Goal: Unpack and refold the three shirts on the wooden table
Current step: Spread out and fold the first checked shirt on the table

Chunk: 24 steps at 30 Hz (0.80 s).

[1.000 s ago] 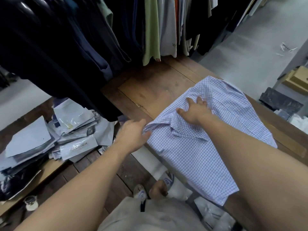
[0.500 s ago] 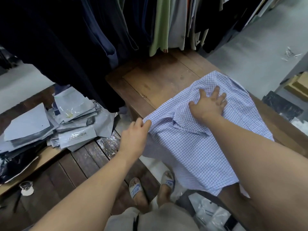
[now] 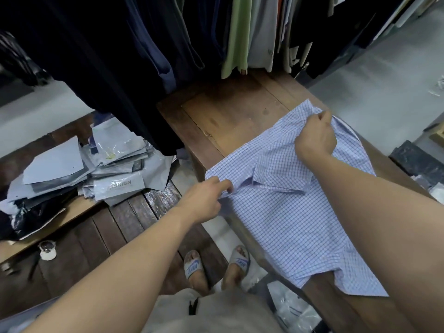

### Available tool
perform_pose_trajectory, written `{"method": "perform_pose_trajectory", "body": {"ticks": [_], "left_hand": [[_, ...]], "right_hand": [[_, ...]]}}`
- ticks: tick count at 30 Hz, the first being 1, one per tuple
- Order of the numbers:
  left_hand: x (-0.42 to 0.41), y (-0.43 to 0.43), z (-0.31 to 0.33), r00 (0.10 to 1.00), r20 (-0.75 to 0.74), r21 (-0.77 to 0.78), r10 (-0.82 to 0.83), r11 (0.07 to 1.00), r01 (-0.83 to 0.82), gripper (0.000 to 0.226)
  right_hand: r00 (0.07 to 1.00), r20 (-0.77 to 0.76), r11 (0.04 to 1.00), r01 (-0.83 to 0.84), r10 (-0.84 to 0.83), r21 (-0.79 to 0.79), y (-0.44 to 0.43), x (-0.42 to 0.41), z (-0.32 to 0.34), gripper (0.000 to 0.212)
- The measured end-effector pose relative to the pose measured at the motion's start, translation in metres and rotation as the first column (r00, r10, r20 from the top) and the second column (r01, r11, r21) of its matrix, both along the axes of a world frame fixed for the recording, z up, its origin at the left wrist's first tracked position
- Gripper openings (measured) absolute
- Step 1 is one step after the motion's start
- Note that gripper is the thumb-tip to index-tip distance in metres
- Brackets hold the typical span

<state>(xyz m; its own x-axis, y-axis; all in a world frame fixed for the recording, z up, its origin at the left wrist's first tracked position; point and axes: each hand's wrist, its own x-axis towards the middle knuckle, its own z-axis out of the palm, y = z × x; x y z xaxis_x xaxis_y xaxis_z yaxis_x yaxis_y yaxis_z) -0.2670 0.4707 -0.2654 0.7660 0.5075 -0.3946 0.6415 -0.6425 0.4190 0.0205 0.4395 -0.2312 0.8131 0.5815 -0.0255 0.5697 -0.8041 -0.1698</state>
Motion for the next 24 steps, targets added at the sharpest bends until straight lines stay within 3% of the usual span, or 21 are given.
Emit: {"method": "perform_pose_trajectory", "body": {"ticks": [4, 6, 7, 9, 12, 16, 24], "left_hand": [[-0.005, 0.001, 0.004, 0.998, 0.055, -0.032, -0.039, 0.999, 0.041, 0.027], [0.000, 0.001, 0.008, 0.995, 0.097, 0.039, 0.018, 0.999, -0.022, 0.017], [0.004, 0.001, 0.009, 0.991, 0.116, 0.087, 0.064, 0.993, -0.075, 0.024], [0.012, 0.002, 0.009, 0.978, 0.141, 0.168, 0.152, 0.970, -0.175, 0.033], [0.020, 0.004, 0.005, 0.962, 0.213, 0.209, 0.169, 0.954, -0.214, 0.027], [0.029, 0.004, -0.004, 0.997, 0.055, 0.217, 0.051, 0.974, -0.061, 0.045], [0.034, 0.005, 0.001, 0.999, -0.031, 0.248, 0.039, 0.968, -0.030, 0.055]], "right_hand": [[0.999, -0.043, 0.992, 0.022, -0.028, -0.122, 0.003, 0.014, 0.001, 0.040], [0.994, -0.106, 0.979, 0.001, -0.024, -0.206, 0.003, 0.017, 0.001, 0.043], [0.992, -0.128, 0.975, -0.008, -0.021, -0.224, 0.003, 0.017, 0.000, 0.042], [0.991, -0.133, 0.980, -0.028, 0.002, -0.197, 0.004, 0.017, -0.001, 0.042], [0.989, -0.111, 0.988, -0.114, 0.102, -0.102, 0.010, 0.019, -0.006, 0.037], [0.974, -0.171, 0.988, -0.146, 0.151, 0.042, 0.018, 0.027, -0.008, 0.015], [0.985, -0.159, 0.998, -0.069, 0.069, 0.006, 0.024, 0.033, -0.019, 0.022]]}}
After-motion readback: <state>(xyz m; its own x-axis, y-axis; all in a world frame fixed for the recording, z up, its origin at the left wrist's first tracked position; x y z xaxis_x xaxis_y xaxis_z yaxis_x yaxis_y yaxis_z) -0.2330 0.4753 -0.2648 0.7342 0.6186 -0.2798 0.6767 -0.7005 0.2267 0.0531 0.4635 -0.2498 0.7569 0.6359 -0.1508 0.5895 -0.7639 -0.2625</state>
